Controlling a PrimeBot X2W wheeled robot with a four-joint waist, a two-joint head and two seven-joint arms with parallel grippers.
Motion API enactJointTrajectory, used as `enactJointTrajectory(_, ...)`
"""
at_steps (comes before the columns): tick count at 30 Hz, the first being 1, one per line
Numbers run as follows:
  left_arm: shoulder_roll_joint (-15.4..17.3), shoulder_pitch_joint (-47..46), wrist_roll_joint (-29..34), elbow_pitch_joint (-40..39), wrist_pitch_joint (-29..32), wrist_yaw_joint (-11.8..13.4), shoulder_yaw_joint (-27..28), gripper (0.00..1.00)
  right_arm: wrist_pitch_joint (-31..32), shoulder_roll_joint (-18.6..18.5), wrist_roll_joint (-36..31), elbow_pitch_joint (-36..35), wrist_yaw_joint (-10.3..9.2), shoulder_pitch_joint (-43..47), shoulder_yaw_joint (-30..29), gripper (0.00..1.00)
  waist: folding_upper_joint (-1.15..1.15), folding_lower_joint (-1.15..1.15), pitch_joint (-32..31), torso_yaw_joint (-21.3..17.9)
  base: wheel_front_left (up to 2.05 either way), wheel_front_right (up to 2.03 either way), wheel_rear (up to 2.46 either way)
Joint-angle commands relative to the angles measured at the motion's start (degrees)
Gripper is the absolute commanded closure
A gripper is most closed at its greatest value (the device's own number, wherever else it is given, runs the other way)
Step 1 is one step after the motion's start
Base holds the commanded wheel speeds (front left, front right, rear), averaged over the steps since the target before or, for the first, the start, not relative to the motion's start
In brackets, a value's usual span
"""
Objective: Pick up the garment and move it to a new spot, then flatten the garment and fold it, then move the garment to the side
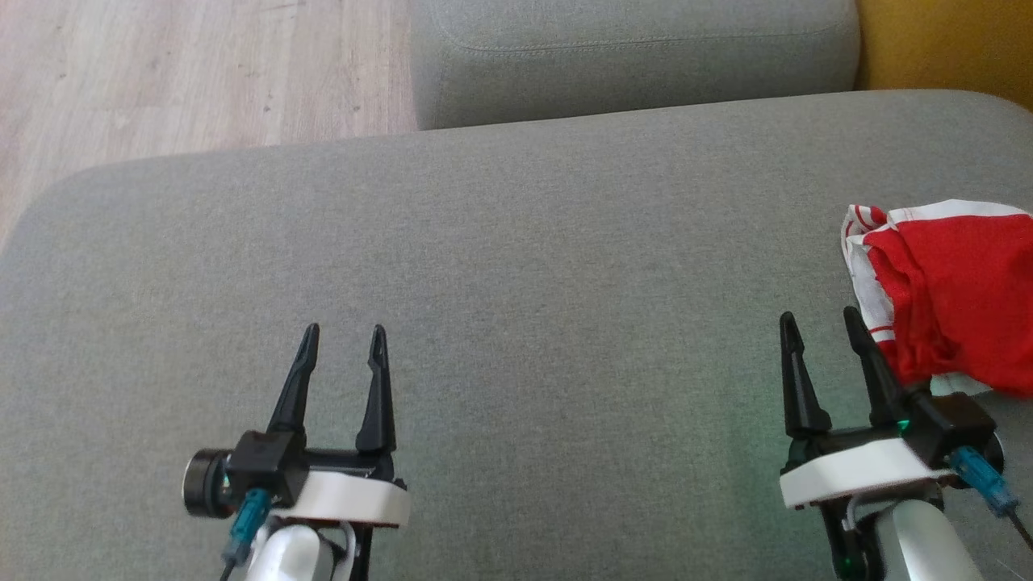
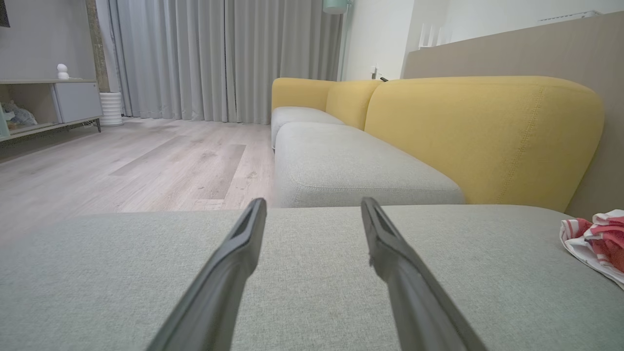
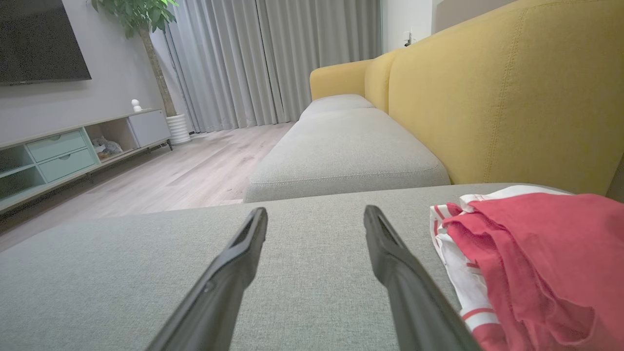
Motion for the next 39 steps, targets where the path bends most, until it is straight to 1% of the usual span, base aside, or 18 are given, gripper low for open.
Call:
enactJointTrajectory(1, 0.2, -1.0, 0.2, -2.0, -0.3, 0.3, 2.2, 0.00, -0.7, 0.1, -0.5, -1.7, -0.04, -1.4, 1.1, 0.00, 0.00, 0.01, -0.2, -0.1, 0.00, 0.00, 0.00)
enactJointTrajectory(11, 0.2, -1.0, -1.2, -1.3, -0.3, 0.9, 2.3, 0.00, -0.8, 0.2, 0.1, -2.0, -0.04, -1.4, 1.8, 0.00, 0.00, 0.01, -0.4, -0.2, 0.00, 0.00, 0.00)
enactJointTrajectory(13, 0.2, -1.1, -2.6, -1.4, -0.3, 0.1, 2.1, 0.00, -0.8, 0.2, 0.2, -2.0, -0.04, -1.4, 2.1, 0.00, 0.00, 0.01, -0.2, -0.2, 0.00, 0.00, 0.00)
enactJointTrajectory(17, 0.2, -1.2, -4.4, -0.9, -0.3, -0.2, 2.5, 0.00, -0.8, 0.2, 0.5, -2.0, -0.04, -1.6, 2.2, 0.00, 0.00, 0.01, 0.0, -0.4, 0.00, 0.00, 0.00)
enactJointTrajectory(25, 0.2, -1.7, -5.7, -0.6, -0.3, -0.1, 3.0, 0.00, -0.8, 0.2, 1.3, -2.0, -0.04, -2.1, 2.4, 0.00, 0.00, 0.01, 0.5, -1.0, 0.00, 0.00, 0.00)
enactJointTrajectory(28, 0.2, -1.6, -7.8, 0.2, -0.3, 0.0, 3.0, 0.00, -0.8, 0.2, 1.5, -2.1, -0.04, -2.2, 2.5, 0.00, 0.00, 0.01, 0.7, -1.3, 0.00, 0.00, 0.00)
enactJointTrajectory(29, 0.2, -1.7, -7.9, 0.2, -0.3, 0.2, 3.1, 1.00, -0.8, 0.2, 1.6, -2.1, -0.04, -2.3, 2.6, 1.00, 0.00, 0.01, 0.9, -1.4, 0.00, 0.00, 0.00)
enactJointTrajectory(30, 0.0, 0.5, -8.1, 2.1, 0.0, 0.0, 0.9, 1.00, -0.1, 0.3, 1.2, 0.0, 0.00, -0.1, 1.1, 1.00, 0.00, 0.01, 0.8, -1.3, 0.00, 0.00, 0.00)
enactJointTrajectory(32, 0.0, 0.9, -8.2, 3.8, 0.0, 0.0, 0.7, 1.00, -0.1, 0.3, 1.3, 1.7, 0.00, 0.4, 1.1, 1.00, 0.00, 0.01, 0.8, -1.4, 0.00, 0.00, 0.00)
enactJointTrajectory(39, 0.1, 0.9, -12.4, 3.5, 1.1, -0.7, 1.7, 1.00, 0.8, 0.0, 6.3, 1.5, 0.00, 0.3, 0.9, 1.00, 0.00, 0.01, 0.6, -1.3, 0.00, 0.00, 0.00)
